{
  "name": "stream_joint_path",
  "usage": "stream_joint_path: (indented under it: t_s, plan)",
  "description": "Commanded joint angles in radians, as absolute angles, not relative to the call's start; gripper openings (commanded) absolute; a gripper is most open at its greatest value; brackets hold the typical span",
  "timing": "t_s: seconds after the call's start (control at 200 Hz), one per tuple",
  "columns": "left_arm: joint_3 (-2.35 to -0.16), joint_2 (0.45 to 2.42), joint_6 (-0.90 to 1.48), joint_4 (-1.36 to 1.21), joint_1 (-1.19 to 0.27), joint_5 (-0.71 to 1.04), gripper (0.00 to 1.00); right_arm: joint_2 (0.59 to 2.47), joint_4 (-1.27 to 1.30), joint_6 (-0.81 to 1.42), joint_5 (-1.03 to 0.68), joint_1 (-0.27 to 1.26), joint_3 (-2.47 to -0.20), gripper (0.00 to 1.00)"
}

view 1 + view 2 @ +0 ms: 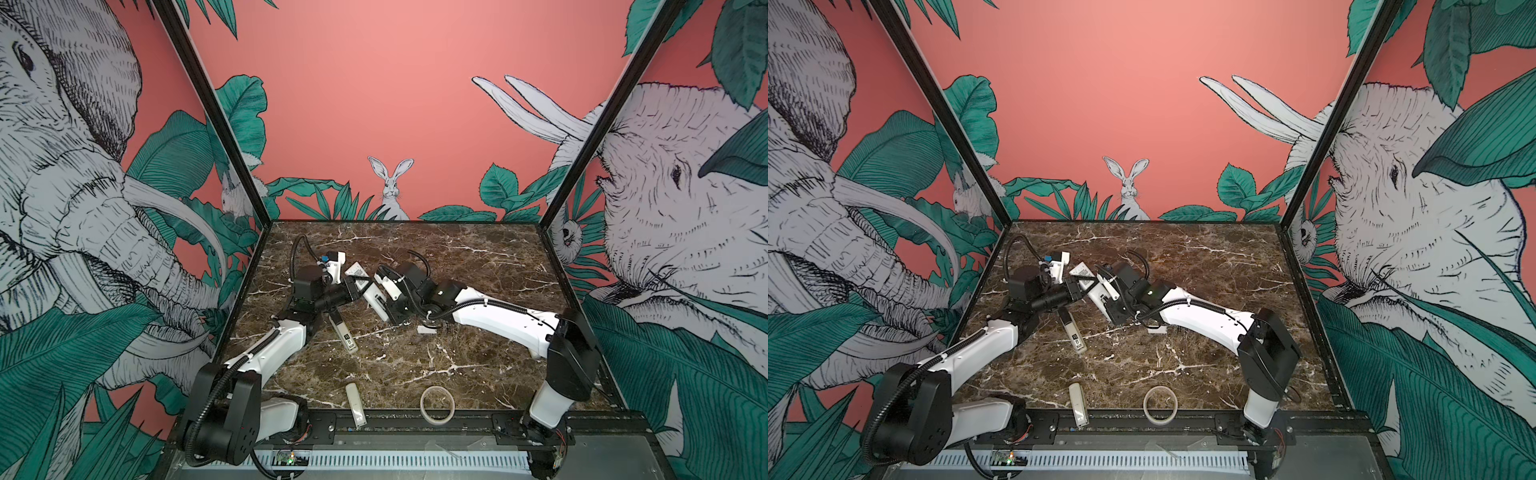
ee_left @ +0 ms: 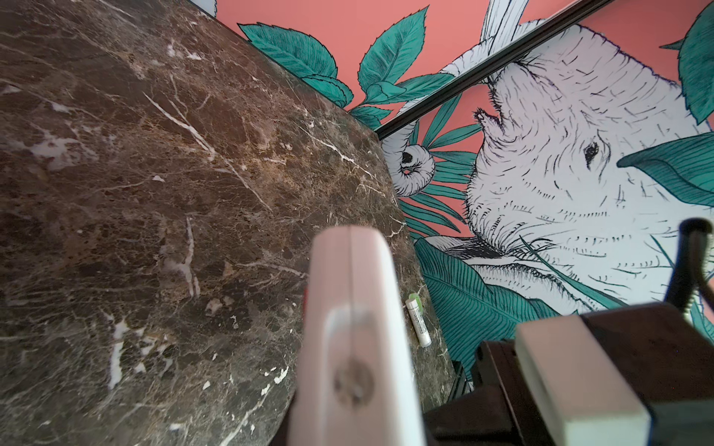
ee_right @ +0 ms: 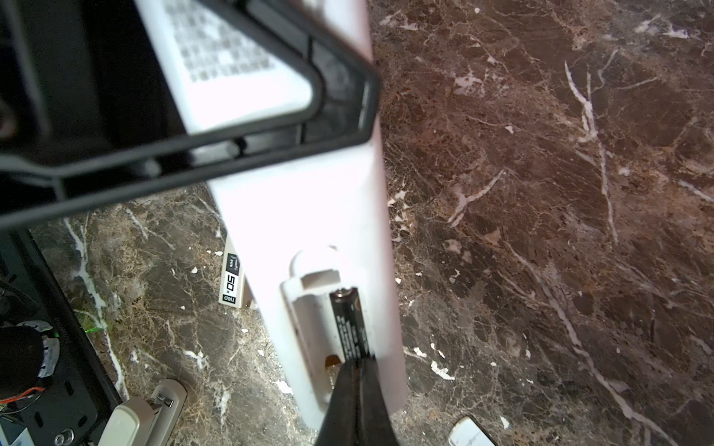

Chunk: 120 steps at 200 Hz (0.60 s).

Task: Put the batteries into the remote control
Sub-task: 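Press the battery down into the compartment with the right gripper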

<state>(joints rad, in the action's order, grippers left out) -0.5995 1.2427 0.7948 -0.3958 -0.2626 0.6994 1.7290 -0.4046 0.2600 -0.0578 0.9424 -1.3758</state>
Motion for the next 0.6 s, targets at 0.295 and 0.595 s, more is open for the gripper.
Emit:
stream_joint_path:
  t_s: [0.295, 0.595]
  plan:
    - [-0.612, 1.191, 0.772, -0.395, -0.281, 0.874, 0.0, 1.54, -0.385, 0.235, 0.031, 0.937, -1.24, 0.18]
    - [-0.628, 1.163, 0.652, -0.275, -0.281, 0.921, 0.0, 1.344, -0.396, 0.233, -0.063, 0.928, -1.127, 0.43]
